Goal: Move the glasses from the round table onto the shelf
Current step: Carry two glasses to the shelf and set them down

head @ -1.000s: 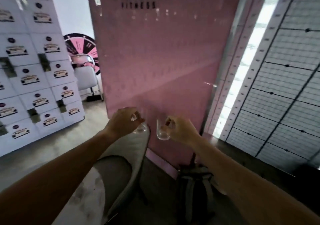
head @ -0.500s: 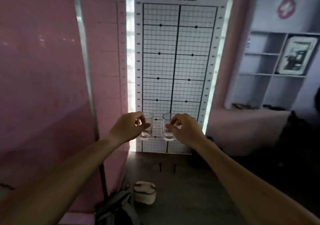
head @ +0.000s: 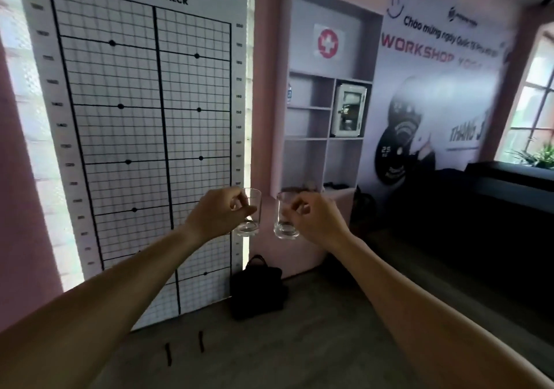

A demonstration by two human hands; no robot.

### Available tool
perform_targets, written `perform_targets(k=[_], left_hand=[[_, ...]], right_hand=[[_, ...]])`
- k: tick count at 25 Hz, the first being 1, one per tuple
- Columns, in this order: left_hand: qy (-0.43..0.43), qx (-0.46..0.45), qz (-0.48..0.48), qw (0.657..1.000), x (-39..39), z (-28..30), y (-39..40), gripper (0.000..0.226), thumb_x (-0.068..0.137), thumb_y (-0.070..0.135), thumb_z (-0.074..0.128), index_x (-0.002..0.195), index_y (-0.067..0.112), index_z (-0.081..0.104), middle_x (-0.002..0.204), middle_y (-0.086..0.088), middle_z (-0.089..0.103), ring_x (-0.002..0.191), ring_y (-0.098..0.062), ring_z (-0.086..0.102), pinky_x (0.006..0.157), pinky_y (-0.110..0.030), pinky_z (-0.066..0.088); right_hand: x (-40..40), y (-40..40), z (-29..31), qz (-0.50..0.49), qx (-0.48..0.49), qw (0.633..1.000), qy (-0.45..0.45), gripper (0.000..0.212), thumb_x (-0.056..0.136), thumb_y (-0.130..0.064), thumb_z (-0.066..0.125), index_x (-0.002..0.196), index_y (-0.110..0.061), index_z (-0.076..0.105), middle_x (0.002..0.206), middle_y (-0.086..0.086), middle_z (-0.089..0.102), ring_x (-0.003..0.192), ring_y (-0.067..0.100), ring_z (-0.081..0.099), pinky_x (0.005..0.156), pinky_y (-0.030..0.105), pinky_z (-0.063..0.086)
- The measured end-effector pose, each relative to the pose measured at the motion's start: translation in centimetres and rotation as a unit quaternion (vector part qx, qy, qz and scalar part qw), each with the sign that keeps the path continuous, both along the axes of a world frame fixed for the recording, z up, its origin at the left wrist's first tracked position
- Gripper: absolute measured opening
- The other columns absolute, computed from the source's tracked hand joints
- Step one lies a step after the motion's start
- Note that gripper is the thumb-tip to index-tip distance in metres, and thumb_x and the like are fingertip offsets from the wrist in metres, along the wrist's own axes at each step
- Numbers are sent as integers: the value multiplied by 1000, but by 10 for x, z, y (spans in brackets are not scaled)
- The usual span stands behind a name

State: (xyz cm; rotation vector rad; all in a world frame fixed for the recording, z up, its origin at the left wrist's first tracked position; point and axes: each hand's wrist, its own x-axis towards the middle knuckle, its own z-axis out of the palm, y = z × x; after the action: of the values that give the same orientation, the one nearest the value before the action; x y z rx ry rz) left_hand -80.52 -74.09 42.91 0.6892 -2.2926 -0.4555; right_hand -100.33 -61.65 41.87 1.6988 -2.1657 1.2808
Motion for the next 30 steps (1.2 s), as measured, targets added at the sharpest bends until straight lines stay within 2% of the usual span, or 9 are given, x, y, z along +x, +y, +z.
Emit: perform_targets(k=[4,6,10,15,18,26,30], left_hand=[[-13,-12,-37,999,-72,13,-63,15,88,42,66,85,28,59,83,1,69,80,-16,66,78,-41,56],[-12,-6,-49,999,-106,15,-86,17,88,44,65,85,29,59,83,1,69,79,-16,65,74,-36,54],[-4,-13,-82,997,-173,14,-121,21,87,47,67,85,27,60,78,9,66,72,-10,61,58,-24,40],[-7,-8,-89,996,-269,13,-167,22,86,46,69,86,25,63,86,2,71,84,-16,66,76,-35,54],[5,-13,-88,996,-326,16,-198,20,84,41,72,83,24,62,80,4,70,81,-17,67,72,-34,52],[38,4,-46,998,-477,43,-285,20,85,42,69,84,24,60,84,1,71,84,-20,68,75,-36,54],[33,3,-26,999,-529,45,-336,16,87,40,66,86,25,60,86,1,70,86,-20,67,79,-43,56]], right_hand=[[-53,-38,12,-65,-2,998,-7,18,81,-43,72,81,-25,71,78,-6,69,74,12,65,73,37,58],[-79,-54,15,-95,3,995,-6,19,79,-45,72,80,-26,69,77,-5,70,75,13,66,75,37,57],[-132,-83,16,-122,2,992,-7,20,79,-46,73,78,-26,68,80,-6,71,78,13,67,77,37,57],[-223,-130,13,-143,-8,990,2,22,79,-45,73,80,-23,70,78,-7,71,75,13,65,75,36,57],[-282,-160,17,-137,-13,991,5,21,78,-46,73,78,-25,69,74,-7,69,73,12,65,73,35,57],[-450,-262,50,-96,-5,995,24,24,79,-52,72,79,-28,66,80,-6,71,78,14,66,71,36,58],[-510,-317,47,-63,4,998,21,21,80,-49,73,75,-31,64,82,-8,72,79,11,68,72,36,59]])
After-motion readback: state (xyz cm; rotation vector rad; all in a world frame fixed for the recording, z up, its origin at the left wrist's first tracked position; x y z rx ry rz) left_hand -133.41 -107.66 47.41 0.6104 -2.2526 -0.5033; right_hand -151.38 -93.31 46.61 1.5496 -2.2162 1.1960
